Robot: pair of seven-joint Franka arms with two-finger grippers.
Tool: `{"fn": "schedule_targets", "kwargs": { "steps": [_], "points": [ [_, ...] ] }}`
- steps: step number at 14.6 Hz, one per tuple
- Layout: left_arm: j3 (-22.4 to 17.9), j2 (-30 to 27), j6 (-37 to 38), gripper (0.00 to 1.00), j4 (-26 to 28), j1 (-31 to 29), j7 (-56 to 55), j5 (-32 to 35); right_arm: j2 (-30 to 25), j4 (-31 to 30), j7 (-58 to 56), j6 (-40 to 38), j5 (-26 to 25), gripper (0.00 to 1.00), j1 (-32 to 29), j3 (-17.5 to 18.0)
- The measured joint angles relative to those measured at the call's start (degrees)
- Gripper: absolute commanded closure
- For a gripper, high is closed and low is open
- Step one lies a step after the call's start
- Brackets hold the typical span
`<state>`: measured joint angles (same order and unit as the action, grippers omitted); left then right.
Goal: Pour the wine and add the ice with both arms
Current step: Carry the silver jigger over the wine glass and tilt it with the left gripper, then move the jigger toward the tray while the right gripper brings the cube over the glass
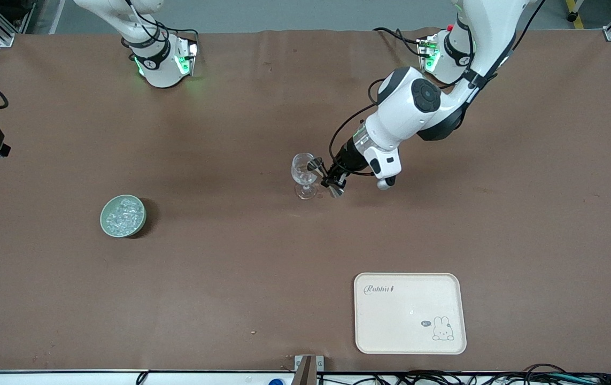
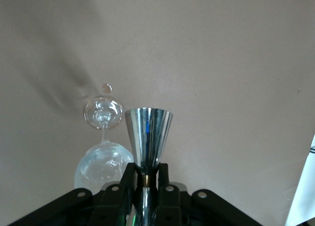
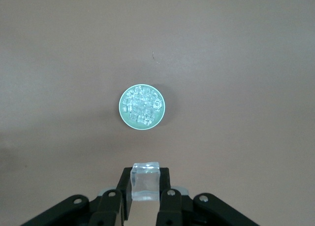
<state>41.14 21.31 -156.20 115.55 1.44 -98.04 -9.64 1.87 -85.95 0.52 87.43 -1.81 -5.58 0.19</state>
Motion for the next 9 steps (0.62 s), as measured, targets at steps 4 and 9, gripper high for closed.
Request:
{"fn": "schedule_targets", "kwargs": {
  "steps": [4,9],
  "points": [
    [0.5,0.0,0.0,1.0,0.0,-0.1,-1.0,1.7,0.0,0.0,0.0,0.0,0.0,0.99,0.0,0.0],
    [0.6,0.0,0.1,1.0,0.1,-0.2,-0.7,-3.3,0.0,0.0,0.0,-0.1,0.0,0.99,0.0,0.0]
  ]
}}
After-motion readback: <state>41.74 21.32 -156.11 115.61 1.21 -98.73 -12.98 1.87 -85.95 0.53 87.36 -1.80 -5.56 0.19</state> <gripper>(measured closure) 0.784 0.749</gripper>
